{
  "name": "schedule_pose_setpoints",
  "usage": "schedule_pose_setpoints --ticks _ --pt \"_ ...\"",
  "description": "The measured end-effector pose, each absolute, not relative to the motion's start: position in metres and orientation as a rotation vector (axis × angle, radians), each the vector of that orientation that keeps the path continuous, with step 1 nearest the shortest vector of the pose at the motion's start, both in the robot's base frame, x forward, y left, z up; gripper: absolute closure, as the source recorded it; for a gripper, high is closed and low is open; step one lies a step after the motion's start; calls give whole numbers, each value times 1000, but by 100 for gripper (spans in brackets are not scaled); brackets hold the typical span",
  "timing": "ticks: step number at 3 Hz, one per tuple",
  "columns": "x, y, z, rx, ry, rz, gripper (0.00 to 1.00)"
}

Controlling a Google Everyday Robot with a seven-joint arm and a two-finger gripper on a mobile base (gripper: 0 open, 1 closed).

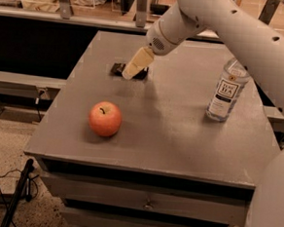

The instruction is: Pick rxbar chocolate

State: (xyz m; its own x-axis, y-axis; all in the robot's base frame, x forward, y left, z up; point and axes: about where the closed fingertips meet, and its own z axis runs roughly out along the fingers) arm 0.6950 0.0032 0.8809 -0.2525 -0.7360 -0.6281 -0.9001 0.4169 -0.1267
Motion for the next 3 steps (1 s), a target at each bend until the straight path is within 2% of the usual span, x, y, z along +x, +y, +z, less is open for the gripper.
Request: schedule_pose_setpoints --ticks 3 --pt "712 29 839 -1373 2130 380 0"
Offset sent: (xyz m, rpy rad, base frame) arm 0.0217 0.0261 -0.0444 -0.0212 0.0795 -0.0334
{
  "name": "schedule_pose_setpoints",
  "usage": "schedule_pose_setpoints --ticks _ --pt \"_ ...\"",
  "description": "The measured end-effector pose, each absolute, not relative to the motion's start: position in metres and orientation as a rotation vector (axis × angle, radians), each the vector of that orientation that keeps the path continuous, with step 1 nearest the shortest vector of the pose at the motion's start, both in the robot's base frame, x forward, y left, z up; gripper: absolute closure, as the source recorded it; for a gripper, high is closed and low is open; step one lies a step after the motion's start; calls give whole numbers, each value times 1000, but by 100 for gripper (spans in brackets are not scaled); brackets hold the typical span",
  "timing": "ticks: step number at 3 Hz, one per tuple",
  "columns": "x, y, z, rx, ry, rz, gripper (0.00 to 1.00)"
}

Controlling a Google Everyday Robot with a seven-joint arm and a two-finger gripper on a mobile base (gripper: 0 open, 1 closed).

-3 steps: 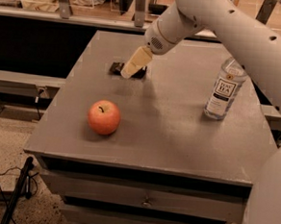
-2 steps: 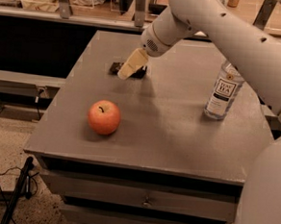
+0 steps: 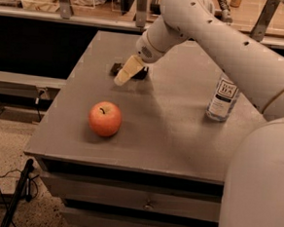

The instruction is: Pick rxbar chocolate

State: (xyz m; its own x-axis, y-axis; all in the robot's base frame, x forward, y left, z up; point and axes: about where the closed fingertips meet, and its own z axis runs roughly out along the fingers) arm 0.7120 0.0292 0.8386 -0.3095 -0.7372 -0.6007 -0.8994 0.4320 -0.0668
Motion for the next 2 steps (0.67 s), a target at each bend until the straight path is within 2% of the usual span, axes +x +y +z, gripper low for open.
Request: schedule_pose_setpoints --ticks 1,2 --pt "712 32 835 -1378 2133 386 13" --pt "712 34 832 -1382 2135 389 37"
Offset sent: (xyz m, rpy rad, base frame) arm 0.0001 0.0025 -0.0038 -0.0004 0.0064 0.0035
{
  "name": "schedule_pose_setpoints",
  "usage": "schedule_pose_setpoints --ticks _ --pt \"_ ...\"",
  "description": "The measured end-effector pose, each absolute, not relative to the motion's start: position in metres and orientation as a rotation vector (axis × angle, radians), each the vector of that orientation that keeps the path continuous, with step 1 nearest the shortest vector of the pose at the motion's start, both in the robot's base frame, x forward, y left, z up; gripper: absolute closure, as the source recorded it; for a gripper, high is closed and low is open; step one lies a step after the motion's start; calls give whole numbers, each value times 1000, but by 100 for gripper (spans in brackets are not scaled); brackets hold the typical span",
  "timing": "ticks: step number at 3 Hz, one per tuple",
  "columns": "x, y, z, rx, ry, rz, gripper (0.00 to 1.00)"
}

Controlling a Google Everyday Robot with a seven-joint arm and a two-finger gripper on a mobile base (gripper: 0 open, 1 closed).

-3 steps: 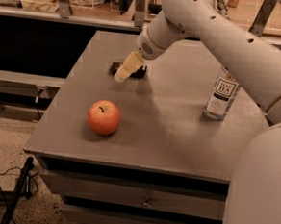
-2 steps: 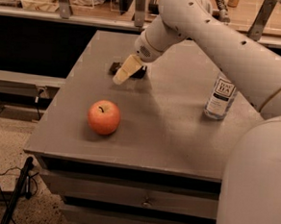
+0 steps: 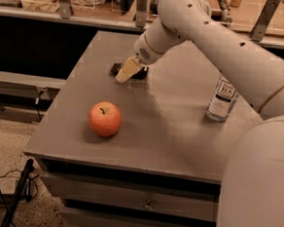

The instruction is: Pick rxbar chocolate

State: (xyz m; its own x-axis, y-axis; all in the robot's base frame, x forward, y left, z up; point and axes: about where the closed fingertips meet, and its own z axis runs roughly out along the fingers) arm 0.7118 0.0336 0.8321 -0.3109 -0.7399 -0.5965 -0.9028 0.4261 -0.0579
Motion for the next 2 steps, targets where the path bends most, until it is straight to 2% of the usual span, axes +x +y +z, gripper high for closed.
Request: schedule_pose_setpoints --ticks 2 --pt "711 36 830 -1389 2133 402 83"
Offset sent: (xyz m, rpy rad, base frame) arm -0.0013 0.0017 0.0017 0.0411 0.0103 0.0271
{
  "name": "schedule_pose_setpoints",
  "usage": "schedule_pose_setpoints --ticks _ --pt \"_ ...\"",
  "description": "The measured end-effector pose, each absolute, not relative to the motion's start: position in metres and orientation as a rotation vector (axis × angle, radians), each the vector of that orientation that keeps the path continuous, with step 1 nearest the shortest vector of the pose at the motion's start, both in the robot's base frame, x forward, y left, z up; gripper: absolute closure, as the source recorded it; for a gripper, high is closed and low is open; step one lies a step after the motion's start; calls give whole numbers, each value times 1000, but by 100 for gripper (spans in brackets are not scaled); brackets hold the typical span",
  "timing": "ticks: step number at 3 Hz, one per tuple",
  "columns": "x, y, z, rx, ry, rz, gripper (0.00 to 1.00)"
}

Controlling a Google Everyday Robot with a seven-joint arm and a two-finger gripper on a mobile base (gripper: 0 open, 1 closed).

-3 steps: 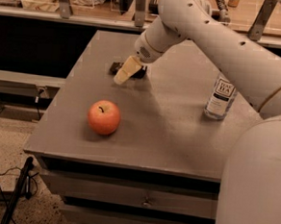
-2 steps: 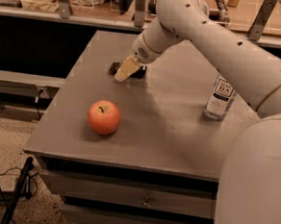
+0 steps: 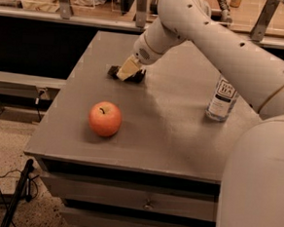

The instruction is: Pick rxbar chocolate

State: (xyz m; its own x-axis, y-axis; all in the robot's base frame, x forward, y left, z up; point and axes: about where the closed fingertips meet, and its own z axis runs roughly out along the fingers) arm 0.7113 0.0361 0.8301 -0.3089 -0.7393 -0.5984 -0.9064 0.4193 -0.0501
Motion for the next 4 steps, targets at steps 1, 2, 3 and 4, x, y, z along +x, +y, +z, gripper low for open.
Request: schedule_pose_setpoints --ticks 1,2,3,4 --pt "711 36 832 -1388 2133 402 100" --pt "704 41 865 -1388 2063 372 100" --pt "687 54 928 -1416 1941 294 100" --pt "687 54 928 -1416 1941 294 100"
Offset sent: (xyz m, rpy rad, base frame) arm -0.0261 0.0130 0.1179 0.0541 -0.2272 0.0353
